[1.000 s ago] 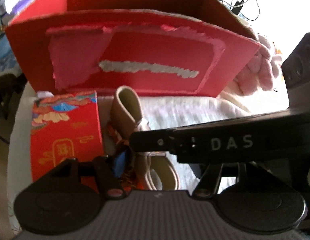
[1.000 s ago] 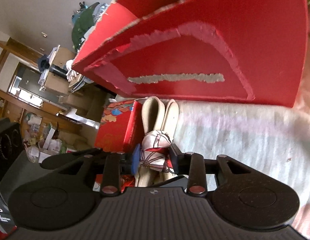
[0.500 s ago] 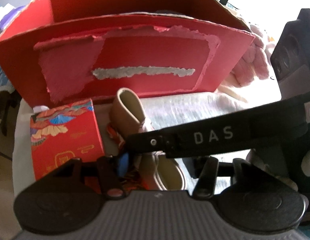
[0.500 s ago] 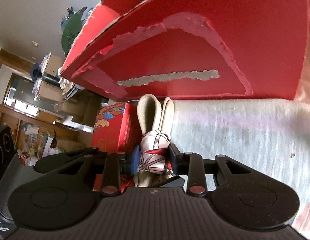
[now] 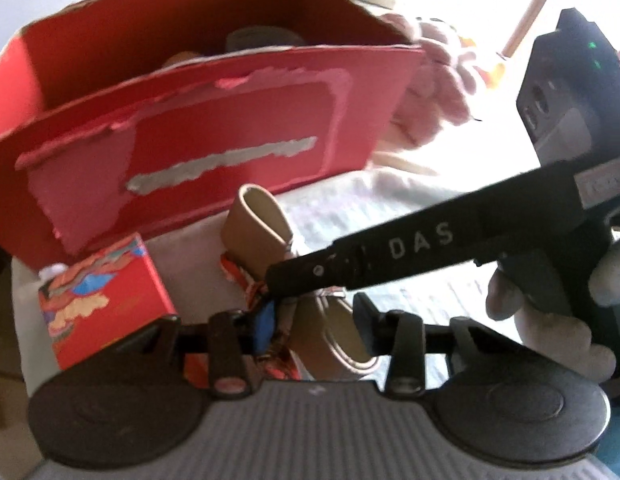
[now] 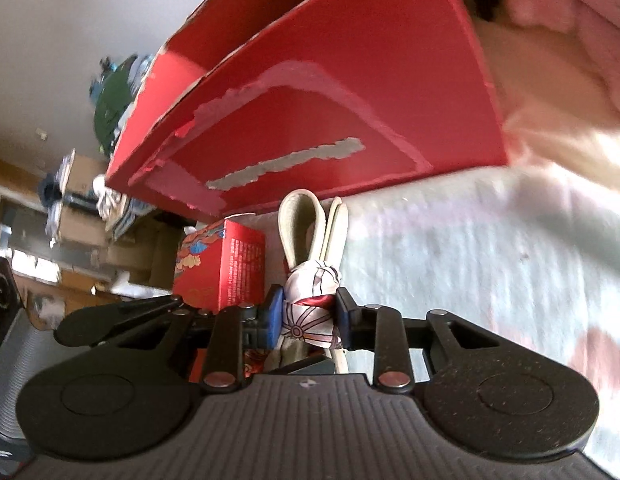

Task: Organize objects
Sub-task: 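Close both grippers on the slipper and lift it, then carry the slipper with both grippers over into the red box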

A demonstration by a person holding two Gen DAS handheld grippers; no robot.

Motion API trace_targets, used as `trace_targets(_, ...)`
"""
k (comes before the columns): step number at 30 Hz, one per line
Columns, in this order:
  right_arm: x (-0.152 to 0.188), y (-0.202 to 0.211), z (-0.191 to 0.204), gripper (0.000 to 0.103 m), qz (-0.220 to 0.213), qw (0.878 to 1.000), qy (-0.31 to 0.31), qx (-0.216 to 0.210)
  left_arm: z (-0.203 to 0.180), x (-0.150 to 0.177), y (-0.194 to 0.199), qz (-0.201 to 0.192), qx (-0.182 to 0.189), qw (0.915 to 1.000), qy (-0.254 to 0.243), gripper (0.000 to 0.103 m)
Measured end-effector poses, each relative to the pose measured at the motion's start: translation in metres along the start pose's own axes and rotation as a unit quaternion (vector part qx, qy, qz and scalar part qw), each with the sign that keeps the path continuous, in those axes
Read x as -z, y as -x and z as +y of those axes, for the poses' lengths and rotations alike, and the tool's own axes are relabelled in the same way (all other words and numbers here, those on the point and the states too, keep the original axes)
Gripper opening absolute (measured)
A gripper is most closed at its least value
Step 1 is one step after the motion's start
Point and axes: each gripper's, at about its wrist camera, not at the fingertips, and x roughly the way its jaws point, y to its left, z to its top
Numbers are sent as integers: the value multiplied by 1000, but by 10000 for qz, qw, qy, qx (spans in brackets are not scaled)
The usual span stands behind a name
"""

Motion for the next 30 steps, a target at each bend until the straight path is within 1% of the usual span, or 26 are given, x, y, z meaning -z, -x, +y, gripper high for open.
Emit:
trace_targets(8,8,35,18,29,-484,9983,203,271,-15,-11,11,-69,338,9969,-714,41)
trace_targets(10,8,45,22,29,-595,9976,213,278,-18,-12,22,-158,378,9950,-907,41)
trace_targets(14,6,63,32,29,-787,9960,321,262,-22,-18,44,-343,575,9902,-1229,41)
trace_targets(19,2,82,51,29,-1113,9925,490,114,-22,-27,73,-714,757,9849,-1381,41)
trace_targets(25,-14,99,71,29,-1495,9860,724,-154,-20,-43,104,-1217,702,9786,-1504,41)
trace_targets(30,-38,95,93,29,-1708,9795,1031,-270,-5,-64,120,-1472,461,9761,-1534,41)
